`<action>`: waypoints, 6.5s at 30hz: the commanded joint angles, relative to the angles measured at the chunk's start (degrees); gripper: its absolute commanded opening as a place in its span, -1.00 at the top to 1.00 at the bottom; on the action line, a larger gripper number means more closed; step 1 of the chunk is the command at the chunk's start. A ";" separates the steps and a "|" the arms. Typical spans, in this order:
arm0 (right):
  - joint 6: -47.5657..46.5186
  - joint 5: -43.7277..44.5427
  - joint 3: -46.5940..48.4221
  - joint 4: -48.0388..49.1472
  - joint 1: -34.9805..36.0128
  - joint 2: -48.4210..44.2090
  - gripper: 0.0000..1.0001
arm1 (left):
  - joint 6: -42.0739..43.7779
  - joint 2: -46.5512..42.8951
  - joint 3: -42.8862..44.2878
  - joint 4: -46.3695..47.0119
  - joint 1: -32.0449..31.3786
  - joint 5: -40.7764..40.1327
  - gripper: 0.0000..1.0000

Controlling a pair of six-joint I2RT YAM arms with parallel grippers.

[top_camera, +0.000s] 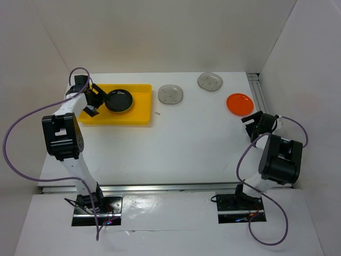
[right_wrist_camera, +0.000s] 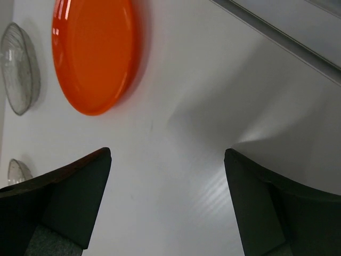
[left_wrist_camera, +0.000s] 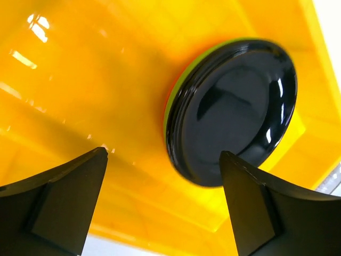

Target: Place the plates into the plastic bin on the countertop

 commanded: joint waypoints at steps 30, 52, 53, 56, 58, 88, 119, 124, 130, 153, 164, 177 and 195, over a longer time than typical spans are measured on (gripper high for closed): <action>5.91 10.56 24.57 -20.82 8.90 28.18 0.39 | 0.36 -10.58 9.82 -16.46 -7.88 -15.20 -1.00; -5.67 -4.60 16.58 -19.17 14.43 -2.83 1.00 | 11.43 -9.45 11.59 -6.54 -23.78 11.30 -1.00; -6.73 -6.99 15.96 -18.28 15.14 -4.06 1.00 | 11.43 -9.44 11.58 -5.66 -24.49 12.90 -1.00; -8.84 -14.90 14.73 -16.35 17.08 -7.15 1.00 | 13.36 -7.34 12.11 -4.86 -28.09 16.25 -1.00; -8.24 -20.86 14.73 -15.47 17.08 -8.46 1.00 | 14.07 -5.75 12.11 -4.86 -30.99 16.26 -1.00; 0.56 -24.70 14.38 -2.54 32.90 -6.01 -0.46 | 11.70 -0.63 11.32 -4.06 -34.09 10.23 1.00; -8.25 -17.11 27.01 -1.84 32.20 24.92 -1.00 | -1.40 -1.27 3.58 0.06 -2.00 -1.32 0.00; -7.53 -17.31 40.19 -8.33 31.49 35.81 -1.00 | -0.87 -1.96 3.58 -1.86 -1.47 -1.85 -0.66; -9.46 -14.22 54.26 -19.50 34.13 45.75 -0.64 | -0.87 -6.97 1.65 -2.48 -0.85 -1.23 -1.00; -8.76 2.01 54.48 -30.24 38.96 36.08 1.00 | 10.81 -5.49 16.68 -12.35 -19.46 6.76 -1.00; -8.06 -15.00 22.12 -8.80 39.41 1.12 1.00 | 14.95 -0.66 16.06 -8.46 -28.80 16.44 -1.00; -3.84 -24.16 23.34 -2.46 38.35 1.99 0.92 | 15.83 1.72 17.11 -9.52 -32.05 14.25 0.91; -14.04 1.69 28.35 -23.03 22.62 9.80 -1.00 | -0.52 -9.44 0.69 -1.26 -6.58 -5.71 1.00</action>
